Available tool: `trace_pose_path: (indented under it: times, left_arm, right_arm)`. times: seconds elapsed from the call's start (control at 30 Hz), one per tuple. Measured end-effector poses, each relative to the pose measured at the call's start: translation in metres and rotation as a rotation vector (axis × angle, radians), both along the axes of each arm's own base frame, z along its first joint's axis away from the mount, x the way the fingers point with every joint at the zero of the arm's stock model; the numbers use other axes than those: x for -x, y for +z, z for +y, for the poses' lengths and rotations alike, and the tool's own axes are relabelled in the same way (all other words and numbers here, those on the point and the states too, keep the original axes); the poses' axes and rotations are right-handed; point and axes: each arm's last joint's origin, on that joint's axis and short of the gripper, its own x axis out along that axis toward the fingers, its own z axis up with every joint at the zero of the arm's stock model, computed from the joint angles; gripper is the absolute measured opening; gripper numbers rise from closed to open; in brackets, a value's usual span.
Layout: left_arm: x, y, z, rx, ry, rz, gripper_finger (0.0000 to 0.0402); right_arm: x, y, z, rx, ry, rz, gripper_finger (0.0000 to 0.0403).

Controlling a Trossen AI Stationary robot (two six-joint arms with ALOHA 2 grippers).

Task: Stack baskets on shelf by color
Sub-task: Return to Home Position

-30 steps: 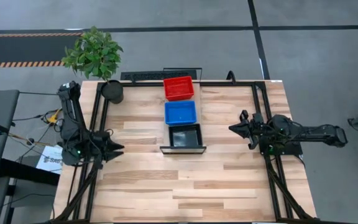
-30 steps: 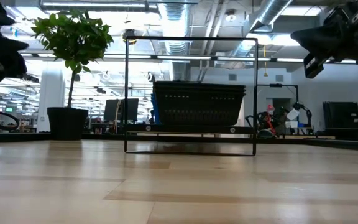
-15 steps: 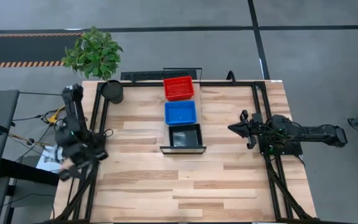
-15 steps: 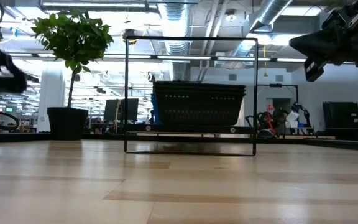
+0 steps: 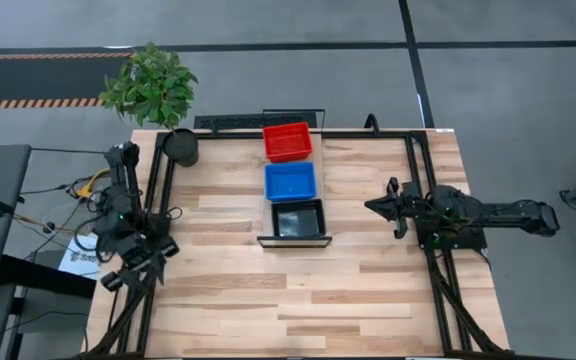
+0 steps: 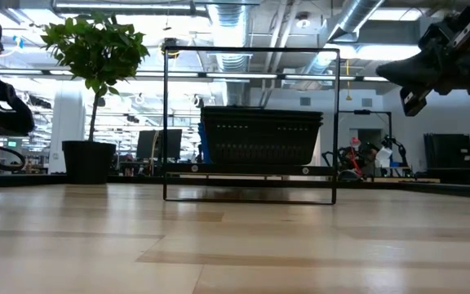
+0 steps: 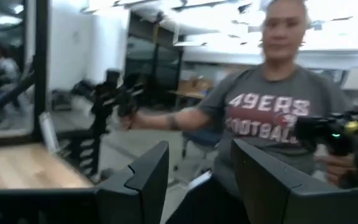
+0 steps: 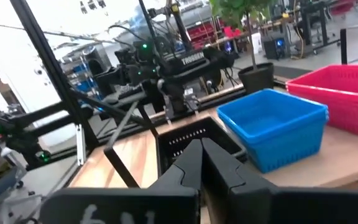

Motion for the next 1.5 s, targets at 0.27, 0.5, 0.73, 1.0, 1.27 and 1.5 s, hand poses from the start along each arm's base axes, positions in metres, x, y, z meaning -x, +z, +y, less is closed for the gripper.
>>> trace_pose_path:
  times: [0.27, 0.5, 0.73, 1.0, 1.27, 1.5]
  left_arm:
    - [-0.002, -0.008, 0.000, -0.086, 0.067, 0.031, 0.0163]
    - [-0.002, -0.011, -0.001, -0.089, 0.070, 0.071, 0.0163]
    - [-0.004, -0.013, 0.000, -0.057, 0.102, 0.138, 0.0163]
    - [-0.004, -0.014, 0.000, 0.016, 0.082, 0.229, 0.0163]
    - [-0.004, -0.016, -0.001, -0.005, 0.083, 0.234, 0.0163]
    - [-0.004, -0.017, -0.001, -0.005, 0.082, 0.234, 0.0163]
  right_arm:
    - [0.000, -0.011, 0.000, 0.012, -0.001, 0.120, 0.0027]
    - [0.000, -0.018, 0.002, 0.089, 0.019, 0.192, 0.0029]
    - [0.000, -0.020, 0.001, 0.086, 0.009, 0.209, 0.0026]
    - [0.000, -0.020, 0.001, 0.085, 0.010, 0.216, 0.0029]
    - [0.000, -0.021, 0.001, 0.085, 0.010, 0.220, 0.0029]
    - [0.000, -0.021, 0.001, 0.085, 0.010, 0.220, 0.0027]
